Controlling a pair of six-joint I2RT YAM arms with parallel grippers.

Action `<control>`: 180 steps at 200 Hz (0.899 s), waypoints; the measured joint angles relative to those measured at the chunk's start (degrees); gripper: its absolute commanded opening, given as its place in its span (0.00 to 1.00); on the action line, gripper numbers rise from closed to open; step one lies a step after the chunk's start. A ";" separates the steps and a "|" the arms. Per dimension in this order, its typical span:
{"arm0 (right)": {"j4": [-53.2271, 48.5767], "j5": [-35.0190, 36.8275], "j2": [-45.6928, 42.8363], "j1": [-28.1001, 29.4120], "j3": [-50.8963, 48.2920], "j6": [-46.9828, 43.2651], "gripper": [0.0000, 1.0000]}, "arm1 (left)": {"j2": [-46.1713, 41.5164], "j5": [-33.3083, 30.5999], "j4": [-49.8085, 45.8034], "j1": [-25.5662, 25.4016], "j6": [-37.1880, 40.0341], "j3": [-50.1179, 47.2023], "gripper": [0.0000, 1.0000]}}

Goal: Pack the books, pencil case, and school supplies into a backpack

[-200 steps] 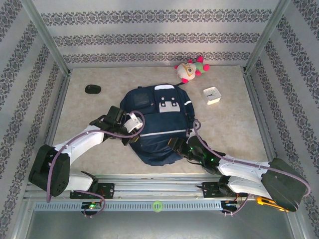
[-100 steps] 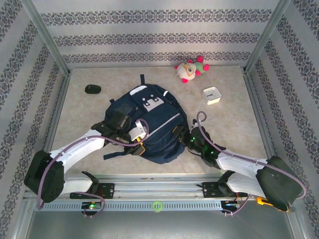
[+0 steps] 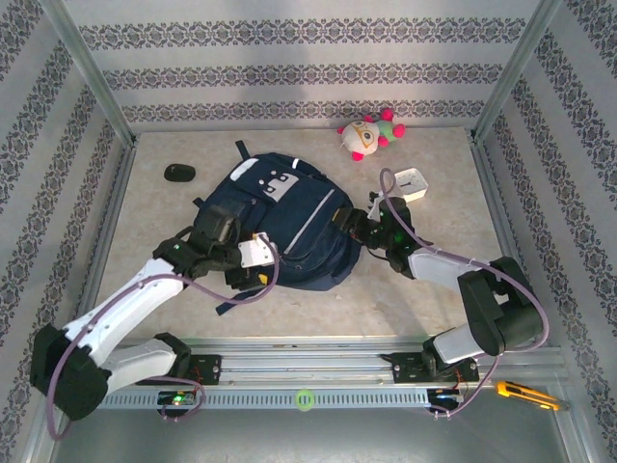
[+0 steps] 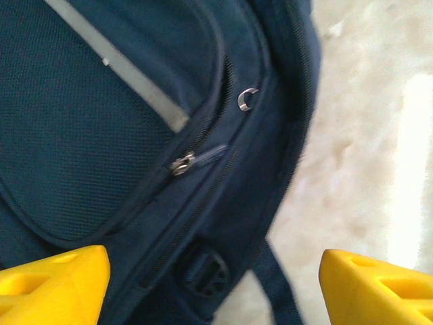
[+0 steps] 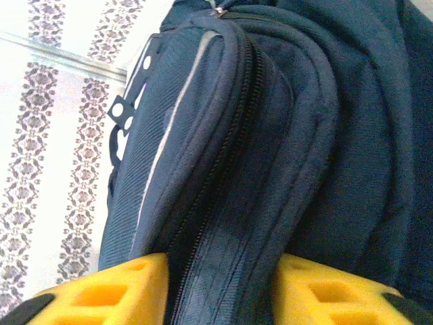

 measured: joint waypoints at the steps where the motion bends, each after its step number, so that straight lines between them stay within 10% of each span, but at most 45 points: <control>1: -0.02 -0.17 -0.04 -0.11 0.00 -0.09 0.49 | 0.24 -0.13 0.09 0.02 0.26 0.11 0.82; 35: -3.67 -0.81 -4.81 -1.86 -0.48 -4.26 0.52 | 11.23 -2.14 3.82 1.62 8.46 6.08 0.78; 115: -14.80 1.86 -24.55 0.55 -7.30 -13.84 0.51 | 20.31 -0.79 5.11 1.84 16.09 9.75 0.25; 145: -18.43 4.68 -33.11 6.10 -9.60 -17.90 0.50 | 20.24 1.36 4.85 1.84 11.54 9.51 0.03; 180: -20.68 7.54 -36.79 12.07 -11.89 -22.18 0.48 | 17.35 5.27 8.79 2.21 -0.50 6.01 0.00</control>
